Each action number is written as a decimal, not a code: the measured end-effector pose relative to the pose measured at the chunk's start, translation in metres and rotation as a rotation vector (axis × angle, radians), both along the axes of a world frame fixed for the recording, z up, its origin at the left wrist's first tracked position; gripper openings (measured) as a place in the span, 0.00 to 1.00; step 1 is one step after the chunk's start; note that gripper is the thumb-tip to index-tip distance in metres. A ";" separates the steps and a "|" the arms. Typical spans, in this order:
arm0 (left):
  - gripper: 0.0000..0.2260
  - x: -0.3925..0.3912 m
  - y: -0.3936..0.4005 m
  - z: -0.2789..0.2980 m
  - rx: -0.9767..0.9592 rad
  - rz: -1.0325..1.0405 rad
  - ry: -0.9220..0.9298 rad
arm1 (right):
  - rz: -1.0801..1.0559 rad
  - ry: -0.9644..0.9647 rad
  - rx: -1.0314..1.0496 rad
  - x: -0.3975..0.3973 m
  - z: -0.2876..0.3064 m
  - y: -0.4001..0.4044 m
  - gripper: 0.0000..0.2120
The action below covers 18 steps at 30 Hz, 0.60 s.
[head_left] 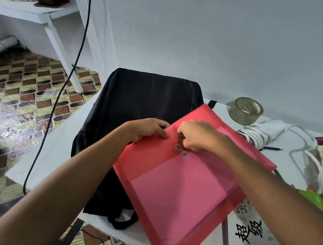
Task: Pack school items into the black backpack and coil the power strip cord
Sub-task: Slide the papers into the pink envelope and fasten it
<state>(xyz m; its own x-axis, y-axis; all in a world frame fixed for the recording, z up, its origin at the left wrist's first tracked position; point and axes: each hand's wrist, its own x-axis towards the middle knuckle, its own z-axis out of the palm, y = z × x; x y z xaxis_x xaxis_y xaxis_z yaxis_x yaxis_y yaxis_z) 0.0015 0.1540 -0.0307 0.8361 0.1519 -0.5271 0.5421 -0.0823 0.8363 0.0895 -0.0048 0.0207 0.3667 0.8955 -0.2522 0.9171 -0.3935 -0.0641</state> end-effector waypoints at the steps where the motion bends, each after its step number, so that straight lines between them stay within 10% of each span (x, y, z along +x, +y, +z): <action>1: 0.13 0.000 0.000 0.000 -0.007 0.003 0.002 | 0.009 -0.019 0.001 -0.002 -0.001 -0.002 0.01; 11: 0.14 -0.001 0.001 -0.001 -0.008 0.016 -0.005 | 0.230 -0.306 -0.046 -0.026 -0.003 -0.017 0.09; 18: 0.12 0.000 0.002 -0.003 -0.008 0.016 -0.024 | 0.103 -0.131 -0.097 -0.018 0.007 -0.026 0.09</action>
<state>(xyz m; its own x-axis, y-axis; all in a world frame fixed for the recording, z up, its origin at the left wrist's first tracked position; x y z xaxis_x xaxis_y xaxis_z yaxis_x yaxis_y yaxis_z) 0.0011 0.1564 -0.0333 0.8462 0.1617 -0.5078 0.5228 -0.0671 0.8498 0.0720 -0.0311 0.0280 0.3096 0.9040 -0.2950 0.9509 -0.2956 0.0920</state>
